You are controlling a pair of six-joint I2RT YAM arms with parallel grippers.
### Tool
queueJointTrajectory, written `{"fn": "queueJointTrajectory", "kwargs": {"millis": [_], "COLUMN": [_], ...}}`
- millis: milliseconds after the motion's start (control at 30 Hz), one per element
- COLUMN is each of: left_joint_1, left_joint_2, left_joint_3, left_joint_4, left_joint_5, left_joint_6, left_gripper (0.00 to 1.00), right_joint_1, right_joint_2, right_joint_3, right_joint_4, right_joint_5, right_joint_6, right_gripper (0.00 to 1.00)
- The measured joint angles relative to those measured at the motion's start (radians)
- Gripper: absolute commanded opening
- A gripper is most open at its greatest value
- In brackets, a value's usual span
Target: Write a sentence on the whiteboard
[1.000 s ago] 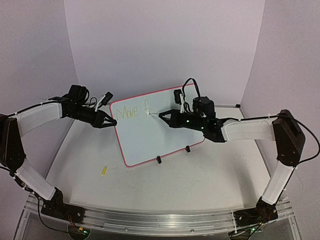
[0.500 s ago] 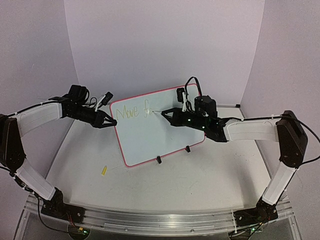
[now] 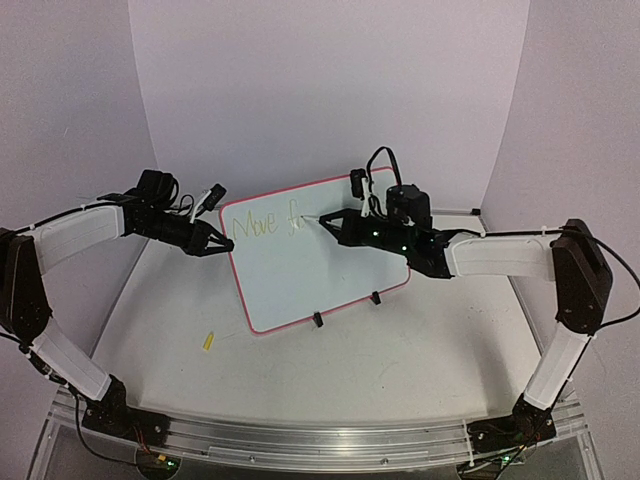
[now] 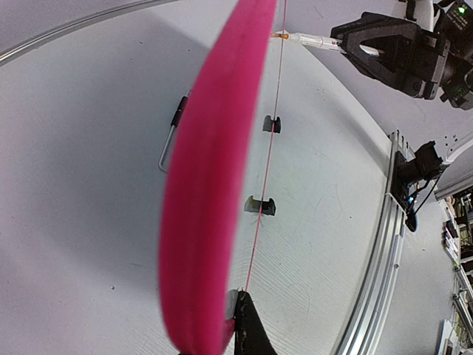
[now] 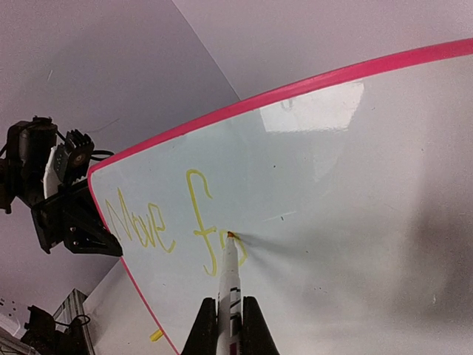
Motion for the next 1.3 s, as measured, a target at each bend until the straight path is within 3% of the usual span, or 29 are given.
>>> {"fn": "queueJointTrajectory", "kwargs": {"millis": [1300], "left_joint_1": [-0.007], "left_joint_2": [-0.002], "left_joint_3": [0.000], "left_joint_4": [0.000], "left_joint_5": [-0.006], "left_joint_6": [0.003], "left_gripper": [0.00], "right_joint_1": [-0.002], "right_joint_2": [-0.012], "right_joint_3": [0.006], "right_joint_4": [-0.011], "right_joint_5": [0.016], "right_joint_6": [-0.011], "right_gripper": [0.00]}}
